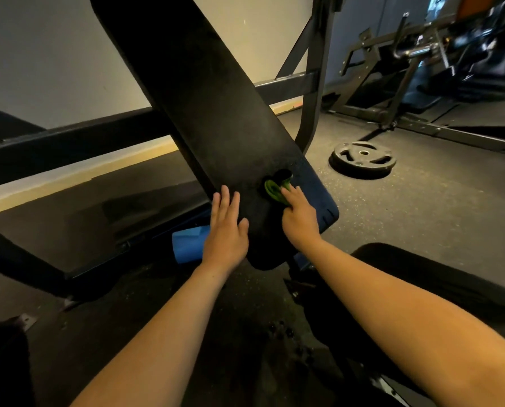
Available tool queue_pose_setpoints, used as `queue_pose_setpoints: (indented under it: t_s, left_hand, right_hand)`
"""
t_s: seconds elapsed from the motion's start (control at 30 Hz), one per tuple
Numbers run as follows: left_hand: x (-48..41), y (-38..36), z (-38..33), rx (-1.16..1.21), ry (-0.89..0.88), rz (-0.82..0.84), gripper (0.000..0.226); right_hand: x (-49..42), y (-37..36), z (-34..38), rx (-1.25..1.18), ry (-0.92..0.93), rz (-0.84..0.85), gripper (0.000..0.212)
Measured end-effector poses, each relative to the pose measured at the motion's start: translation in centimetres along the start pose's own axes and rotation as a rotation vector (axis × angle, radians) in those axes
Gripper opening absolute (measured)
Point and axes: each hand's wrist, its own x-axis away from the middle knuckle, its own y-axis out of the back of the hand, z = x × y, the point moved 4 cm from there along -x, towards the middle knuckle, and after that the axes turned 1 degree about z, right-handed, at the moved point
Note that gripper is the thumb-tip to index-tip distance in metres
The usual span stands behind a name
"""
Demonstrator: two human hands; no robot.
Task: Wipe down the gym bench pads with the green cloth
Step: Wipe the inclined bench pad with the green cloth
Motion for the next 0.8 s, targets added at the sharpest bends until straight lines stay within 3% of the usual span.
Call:
queue_pose_setpoints:
  t_s: [0.1,0.37,0.47,0.6,0.73,0.8]
  left_hand:
    - [0.0,-0.1,0.4,0.035,-0.035,0.026,0.061]
    - [0.8,-1.0,0.1,0.103,-0.059,-0.023,0.064]
    - [1.8,-1.2,-0.1,0.192,-0.022,-0.020,0.063]
    - [2.9,-2.0,0.0,0.423,0.084,0.015,0.063]
    - [2.8,-2.5,0.2,-0.048,0.033,-0.100,0.067]
    - [2.2,-2.8,-0.1,-0.199,-0.038,-0.119,0.069]
  right_hand:
    - [2.1,-1.2,1.1,-0.033,-0.010,-0.025,0.053]
    - [8.4,-3.0,3.2,0.072,0.093,0.116,0.056]
    - [9.9,-3.2,2.6,0.214,0.115,0.154,0.055]
    - [10.9,-3.2,1.8,0.480,0.138,0.026,0.050]
    - [9.4,-2.3,1.1,0.675,0.063,-0.050,0.063]
    - [7.3,-1.6,0.2,0.660,-0.024,-0.061,0.067]
